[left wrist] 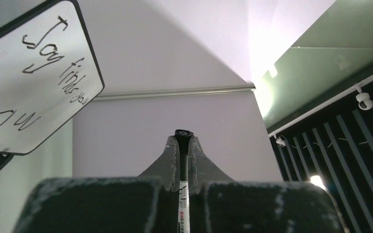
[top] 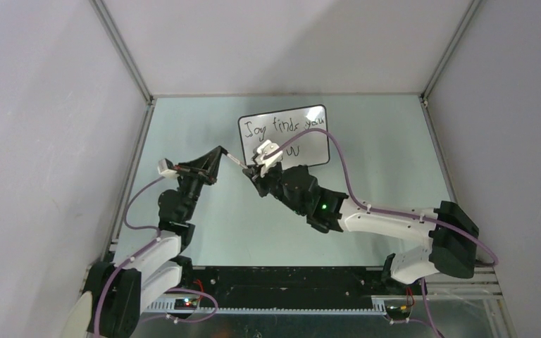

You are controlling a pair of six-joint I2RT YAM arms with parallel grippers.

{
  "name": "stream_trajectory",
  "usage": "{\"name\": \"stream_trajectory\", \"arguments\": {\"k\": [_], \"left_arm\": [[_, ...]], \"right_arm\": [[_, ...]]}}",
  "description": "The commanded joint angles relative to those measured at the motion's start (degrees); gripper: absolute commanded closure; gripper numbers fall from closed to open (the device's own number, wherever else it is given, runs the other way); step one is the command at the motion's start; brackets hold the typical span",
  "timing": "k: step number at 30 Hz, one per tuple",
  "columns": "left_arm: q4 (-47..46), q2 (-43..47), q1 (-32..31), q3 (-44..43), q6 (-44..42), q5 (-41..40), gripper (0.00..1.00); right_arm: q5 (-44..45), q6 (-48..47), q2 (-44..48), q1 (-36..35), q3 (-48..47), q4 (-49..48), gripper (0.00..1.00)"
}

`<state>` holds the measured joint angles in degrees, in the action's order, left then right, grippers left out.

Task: Write a sentence on the whiteboard
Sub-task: Close the pen cap, then place the whiteboard marker at the center of the board.

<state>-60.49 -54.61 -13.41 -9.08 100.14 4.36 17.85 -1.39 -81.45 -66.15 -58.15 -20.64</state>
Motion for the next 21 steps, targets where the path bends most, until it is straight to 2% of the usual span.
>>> {"name": "stream_trajectory", "arguments": {"k": [1,6,10,19,21], "left_arm": [[-3.8,-1.41,-1.91,-1.87,-2.76,6.93,1.0],[-5.4,-3.41,-5.3,-2.45,-1.6,6.59,1.0],[-8.11,-5.83,-9.7,-3.78,-1.35,6.87,1.0],[-9.87,-8.54,-13.5,-3.94,-1.79,4.77,1.0],[-9.75,-8.69,-12.56,-3.42,-1.8,4.69,0.93]], "right_arm": [[0.92,-2.18,-3.29,-0.41,-5.27,0.8,1.0],[-0.35,-1.21,-4.88,0.88,-6.36,1.12,1.0],[-4.59,0.94,-5.47,3.03,-7.37,3.01,1.0],[-5.99,4.07,-4.84,4.89,-7.88,6.38,1.0],[-5.53,4.22,-3.5,4.93,-7.55,7.11,1.0]]}}
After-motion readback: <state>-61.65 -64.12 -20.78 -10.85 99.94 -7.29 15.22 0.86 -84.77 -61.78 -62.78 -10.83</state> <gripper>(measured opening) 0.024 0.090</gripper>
